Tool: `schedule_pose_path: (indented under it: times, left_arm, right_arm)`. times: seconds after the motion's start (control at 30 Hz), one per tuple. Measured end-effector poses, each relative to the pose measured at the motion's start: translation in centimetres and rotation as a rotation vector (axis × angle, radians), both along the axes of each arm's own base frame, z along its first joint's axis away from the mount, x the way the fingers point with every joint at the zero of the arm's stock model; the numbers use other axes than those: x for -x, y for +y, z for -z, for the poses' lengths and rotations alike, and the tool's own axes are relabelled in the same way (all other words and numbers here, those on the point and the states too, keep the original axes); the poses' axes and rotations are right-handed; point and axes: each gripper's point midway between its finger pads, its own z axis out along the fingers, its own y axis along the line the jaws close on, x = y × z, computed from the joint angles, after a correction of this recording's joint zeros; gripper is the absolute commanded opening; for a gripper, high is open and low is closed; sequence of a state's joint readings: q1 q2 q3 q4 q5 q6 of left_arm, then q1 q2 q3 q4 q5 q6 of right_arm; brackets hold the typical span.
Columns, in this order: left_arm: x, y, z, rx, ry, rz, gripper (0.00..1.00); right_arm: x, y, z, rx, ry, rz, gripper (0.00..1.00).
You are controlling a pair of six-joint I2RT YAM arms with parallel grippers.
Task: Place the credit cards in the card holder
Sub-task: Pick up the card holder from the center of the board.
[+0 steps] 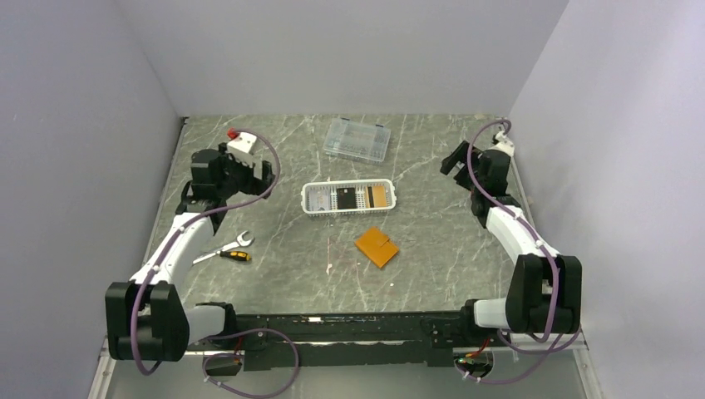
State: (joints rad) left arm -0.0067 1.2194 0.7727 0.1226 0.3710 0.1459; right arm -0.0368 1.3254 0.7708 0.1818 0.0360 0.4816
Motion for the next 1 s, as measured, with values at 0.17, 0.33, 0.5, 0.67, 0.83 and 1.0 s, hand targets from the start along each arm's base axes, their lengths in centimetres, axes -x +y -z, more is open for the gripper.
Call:
schedule_pose_path:
  times: [0.17, 0.33, 0.5, 0.67, 0.83, 1.0]
  left_arm:
    - [3.7, -4.7, 1.4, -0.013, 0.187, 0.142, 0.99]
    - [7.0, -6.9, 3.4, -0.017, 0.338, 0.223, 0.99]
    - [8.8, -7.6, 4.4, -0.005, 0.419, 0.252, 0.99]
    - [9.4, -7.8, 4.6, 0.012, 0.45, 0.258, 0.99]
    - [9.8, -8.3, 4.8, 0.028, 0.459, 0.281, 0.99]
    - [11.0, -9.2, 5.4, 0.068, 0.496, 0.326, 0.99]
  right_arm:
    - [2.5, 6.0, 2.9, -0.023, 0.148, -0.172, 1.0]
    - [6.9, 12.5, 4.7, 0.062, 0.268, -0.32, 1.0]
    - [7.2, 9.1, 3.1, -0.044, 0.281, -0.212, 1.0]
    - [8.1, 12.7, 2.2, 0.023, 0.26, -0.281, 1.0]
    - [10.8, 18.0, 5.6, 0.09, 0.349, -0.431, 1.0]
    - [13.4, 19.4, 10.7, 0.153, 0.483, -0.478, 0.93]
